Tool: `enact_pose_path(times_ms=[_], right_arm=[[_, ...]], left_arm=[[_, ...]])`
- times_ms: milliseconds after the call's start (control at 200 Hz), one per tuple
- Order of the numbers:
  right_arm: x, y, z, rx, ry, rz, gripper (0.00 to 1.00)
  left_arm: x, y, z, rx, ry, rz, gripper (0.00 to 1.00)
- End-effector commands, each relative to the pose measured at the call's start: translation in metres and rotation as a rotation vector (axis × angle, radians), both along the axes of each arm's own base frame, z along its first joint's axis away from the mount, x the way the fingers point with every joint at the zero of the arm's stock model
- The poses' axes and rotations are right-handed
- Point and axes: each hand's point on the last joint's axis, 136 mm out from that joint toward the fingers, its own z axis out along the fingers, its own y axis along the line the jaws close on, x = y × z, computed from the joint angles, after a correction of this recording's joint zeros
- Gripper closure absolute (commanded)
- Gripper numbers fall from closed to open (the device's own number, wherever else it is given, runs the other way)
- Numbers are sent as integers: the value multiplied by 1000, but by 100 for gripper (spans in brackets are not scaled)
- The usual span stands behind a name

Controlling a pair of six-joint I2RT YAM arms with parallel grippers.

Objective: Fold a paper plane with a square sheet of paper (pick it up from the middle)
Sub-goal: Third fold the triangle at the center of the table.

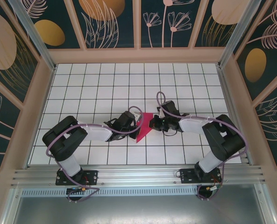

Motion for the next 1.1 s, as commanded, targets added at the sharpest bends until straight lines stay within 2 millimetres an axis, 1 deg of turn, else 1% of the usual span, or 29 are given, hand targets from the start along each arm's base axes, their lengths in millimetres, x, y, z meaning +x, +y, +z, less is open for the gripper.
enact_pose_path(times_ms=[0, 170, 330, 445, 510, 565, 691, 826, 916, 1096], right_arm=[[-16, 19, 12, 72, -2, 54, 95], [-28, 29, -1, 91, 30, 35, 97], [-34, 34, -14, 111, 56, 40, 97], [-36, 29, -31, 78, 84, 30, 98], [-36, 27, -34, 65, 84, 25, 98], [-36, 28, -30, 73, 77, 28, 98], [-38, 33, -11, 115, 48, 44, 97], [-46, 35, 2, 164, 36, 44, 96], [-50, 37, 3, 186, 37, 40, 96], [-52, 43, -5, 202, 58, 41, 97]], left_arm=[[-12, 19, -27, 93, 74, 13, 100], [-11, 18, -26, 97, 71, 13, 100], [-11, 19, -26, 104, 69, 8, 100], [-11, 20, -29, 113, 70, 12, 100], [-11, 21, -30, 116, 71, 11, 100], [-11, 22, -31, 120, 72, 13, 100], [-10, 22, -30, 121, 65, 17, 100], [-9, 21, -29, 119, 64, 19, 100], [-9, 20, -30, 117, 67, 16, 100], [-9, 18, -29, 113, 69, 12, 100]])
